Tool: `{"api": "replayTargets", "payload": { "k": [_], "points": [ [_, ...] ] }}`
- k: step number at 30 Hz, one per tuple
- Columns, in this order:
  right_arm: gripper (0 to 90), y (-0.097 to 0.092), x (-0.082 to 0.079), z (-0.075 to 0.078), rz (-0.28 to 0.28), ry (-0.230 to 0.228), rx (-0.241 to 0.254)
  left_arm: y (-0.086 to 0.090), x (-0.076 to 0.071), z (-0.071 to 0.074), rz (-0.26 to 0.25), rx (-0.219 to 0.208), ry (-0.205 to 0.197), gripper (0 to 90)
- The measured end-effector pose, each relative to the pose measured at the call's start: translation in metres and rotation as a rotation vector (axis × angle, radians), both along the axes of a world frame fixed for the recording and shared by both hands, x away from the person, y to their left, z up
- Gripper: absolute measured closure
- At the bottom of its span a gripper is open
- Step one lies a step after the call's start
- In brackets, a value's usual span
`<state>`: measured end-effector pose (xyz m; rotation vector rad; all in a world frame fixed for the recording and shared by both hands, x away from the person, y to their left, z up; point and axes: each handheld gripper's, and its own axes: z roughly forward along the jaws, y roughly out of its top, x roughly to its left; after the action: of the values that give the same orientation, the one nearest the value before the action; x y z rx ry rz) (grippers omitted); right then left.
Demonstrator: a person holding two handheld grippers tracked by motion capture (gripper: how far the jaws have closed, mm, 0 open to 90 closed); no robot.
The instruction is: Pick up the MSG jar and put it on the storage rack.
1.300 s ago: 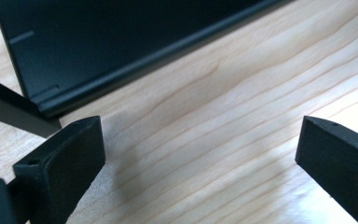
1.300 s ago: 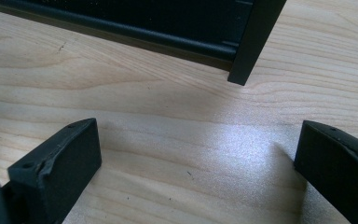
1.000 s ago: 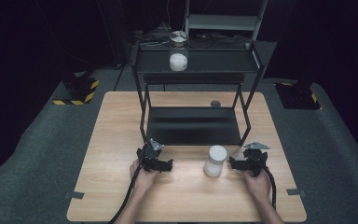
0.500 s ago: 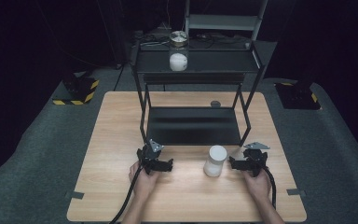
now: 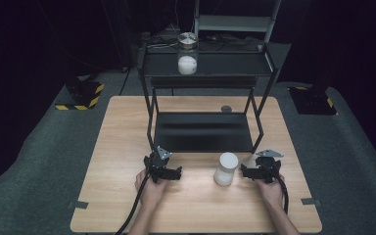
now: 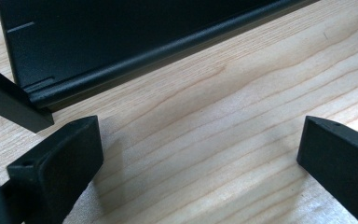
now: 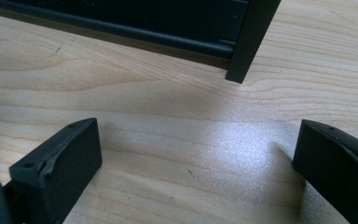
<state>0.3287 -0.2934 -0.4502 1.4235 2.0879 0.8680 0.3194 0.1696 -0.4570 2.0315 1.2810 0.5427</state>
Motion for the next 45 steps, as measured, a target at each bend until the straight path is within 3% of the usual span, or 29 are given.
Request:
{"api": "replayTargets", "payload": {
  "k": [4, 10, 26, 36, 45],
  "points": [
    [0.7, -0.002, 0.000, 0.004, 0.007, 0.017, -0.003, 0.000, 0.000, 0.000, 0.000, 0.000, 0.000, 0.2],
    [0.5, -0.014, -0.011, 0.002, 0.038, 0.004, 0.023, 0.000, 0.000, 0.000, 0.000, 0.000, 0.000, 0.2],
    [1.8, -0.040, -0.032, -0.001, 0.220, 0.014, 0.101, 0.000, 0.000, 0.000, 0.000, -0.001, -0.001, 0.2],
    [2.2, -0.037, -0.039, -0.003, 0.321, 0.009, 0.105, 0.000, 0.000, 0.000, 0.000, -0.001, -0.001, 0.2],
    [2.2, -0.029, -0.039, -0.004, 0.363, 0.006, 0.123, 0.000, 0.000, 0.000, 0.001, -0.001, -0.001, 0.2]
  ]
}}
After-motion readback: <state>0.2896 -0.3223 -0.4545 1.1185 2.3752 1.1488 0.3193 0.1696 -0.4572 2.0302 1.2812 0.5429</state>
